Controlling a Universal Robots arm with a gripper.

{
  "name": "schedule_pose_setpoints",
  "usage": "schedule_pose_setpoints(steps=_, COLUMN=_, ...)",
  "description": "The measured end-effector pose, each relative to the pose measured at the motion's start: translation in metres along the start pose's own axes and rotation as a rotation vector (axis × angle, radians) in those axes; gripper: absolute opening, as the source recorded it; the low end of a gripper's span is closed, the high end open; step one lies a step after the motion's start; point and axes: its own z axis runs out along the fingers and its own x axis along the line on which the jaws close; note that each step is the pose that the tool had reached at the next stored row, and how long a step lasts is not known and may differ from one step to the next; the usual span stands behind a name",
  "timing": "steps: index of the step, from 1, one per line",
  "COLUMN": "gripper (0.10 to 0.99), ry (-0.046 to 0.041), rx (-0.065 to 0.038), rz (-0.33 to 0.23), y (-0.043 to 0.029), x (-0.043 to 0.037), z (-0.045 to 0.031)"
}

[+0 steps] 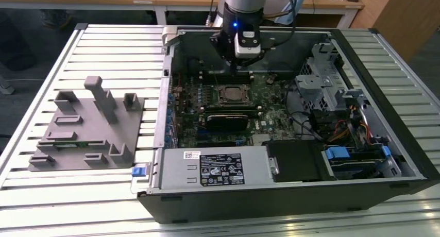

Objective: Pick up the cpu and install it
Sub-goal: 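Install the first cpu locking lever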

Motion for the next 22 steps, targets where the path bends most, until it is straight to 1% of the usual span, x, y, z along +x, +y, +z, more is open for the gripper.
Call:
schedule_pose_setpoints(steps=8, gripper=0.106, ry=0.0045, rx=0.004, rz=-0.131, y=0.0000, x=0.0000, z=0.0002)
schedule_pose_setpoints(steps=22, gripper=0.106, ry=0.0134, rx=0.011, rz=-0.384, y=0.0000, x=0.0000, z=0.0011)
